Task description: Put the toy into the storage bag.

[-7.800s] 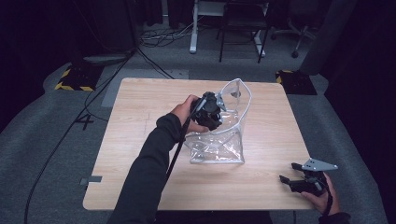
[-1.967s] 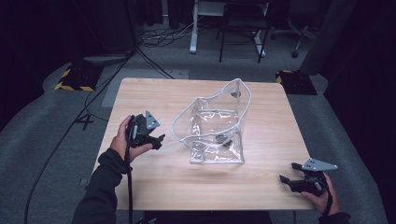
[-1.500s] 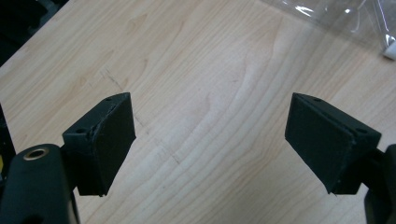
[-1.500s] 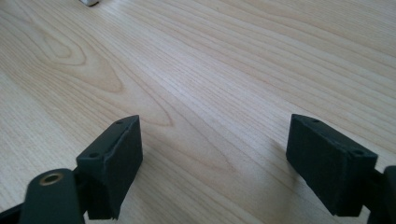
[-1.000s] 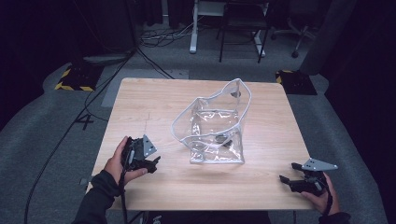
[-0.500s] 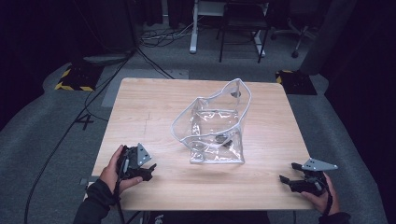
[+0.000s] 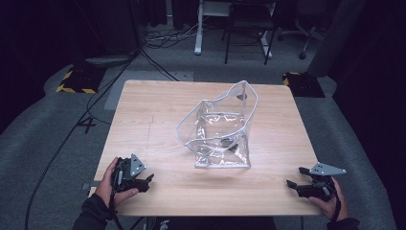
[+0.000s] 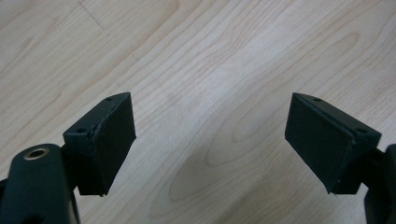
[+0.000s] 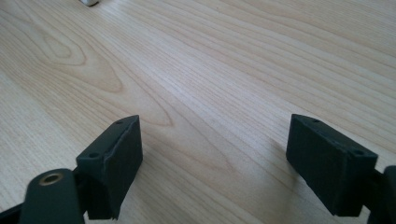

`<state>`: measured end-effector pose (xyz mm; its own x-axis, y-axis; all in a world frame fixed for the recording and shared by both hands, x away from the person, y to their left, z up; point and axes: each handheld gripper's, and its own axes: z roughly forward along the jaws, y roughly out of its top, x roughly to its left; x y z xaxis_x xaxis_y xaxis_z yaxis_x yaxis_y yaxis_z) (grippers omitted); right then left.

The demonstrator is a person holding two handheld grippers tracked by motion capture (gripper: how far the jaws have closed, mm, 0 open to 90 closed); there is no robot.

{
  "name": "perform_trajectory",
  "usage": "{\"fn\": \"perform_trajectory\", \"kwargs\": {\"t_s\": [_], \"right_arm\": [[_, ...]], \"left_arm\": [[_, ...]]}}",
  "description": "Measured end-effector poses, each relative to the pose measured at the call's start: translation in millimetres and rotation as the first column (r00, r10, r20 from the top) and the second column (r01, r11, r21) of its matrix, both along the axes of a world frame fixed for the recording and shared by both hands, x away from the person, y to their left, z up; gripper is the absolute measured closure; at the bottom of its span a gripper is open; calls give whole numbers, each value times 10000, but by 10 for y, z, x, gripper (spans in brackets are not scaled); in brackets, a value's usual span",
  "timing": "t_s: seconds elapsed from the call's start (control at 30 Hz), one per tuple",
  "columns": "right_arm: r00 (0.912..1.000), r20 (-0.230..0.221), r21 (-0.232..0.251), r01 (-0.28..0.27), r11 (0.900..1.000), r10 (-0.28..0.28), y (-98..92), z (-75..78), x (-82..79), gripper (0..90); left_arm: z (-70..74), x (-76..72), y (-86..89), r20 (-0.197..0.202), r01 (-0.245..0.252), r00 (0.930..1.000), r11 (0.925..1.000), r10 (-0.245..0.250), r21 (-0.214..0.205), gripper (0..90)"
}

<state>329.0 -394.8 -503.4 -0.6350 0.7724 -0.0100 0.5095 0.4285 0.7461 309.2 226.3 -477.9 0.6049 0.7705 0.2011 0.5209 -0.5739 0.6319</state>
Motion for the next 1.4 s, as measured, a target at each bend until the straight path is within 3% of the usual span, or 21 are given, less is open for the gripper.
{"fn": "perform_trajectory", "kwargs": {"t_s": [0.13,0.23,0.4,0.5,0.57,0.63,0.7,0.73,0.93,1.4], "right_arm": [[10000,-8,4,7,10000,-7,1,0,-1,186],[10000,-14,3,12,10000,-12,1,1,-1,187],[10000,-7,-4,9,10000,-9,0,0,-1,186],[10000,-14,1,16,10000,-16,1,1,-1,186],[10000,-16,5,15,10000,-15,1,1,-1,186],[10000,-4,-5,5,10000,-5,0,0,0,187],[10000,-6,-3,8,10000,-8,0,0,0,186],[10000,-11,0,3,10000,-3,-1,0,0,186],[10000,-13,6,-6,10000,6,-2,0,1,186],[10000,-10,8,0,10000,0,1,0,-2,187]], "left_arm": [[-56,-39,94,-166,-269,9995,9982,261,-540,166],[-70,-56,136,-86,-393,9992,9979,389,-514,167],[-113,-85,219,-192,-629,9979,9948,615,-807,167],[-165,-97,318,-415,-876,9957,9873,828,-1326,167],[-179,-96,349,-480,-925,9951,9867,868,-1336,169],[-227,-104,397,-532,-1168,9925,9814,1098,-1523,168],[-251,-102,466,-761,-1397,9890,9705,1269,-1966,164],[-256,-94,501,-924,-1789,9824,9606,1625,-2129,172],[-260,-96,511,-903,-2030,9781,9550,1875,-2162,166],[-266,-97,504,-851,-2045,9781,9544,1901,-2177,163]]}}
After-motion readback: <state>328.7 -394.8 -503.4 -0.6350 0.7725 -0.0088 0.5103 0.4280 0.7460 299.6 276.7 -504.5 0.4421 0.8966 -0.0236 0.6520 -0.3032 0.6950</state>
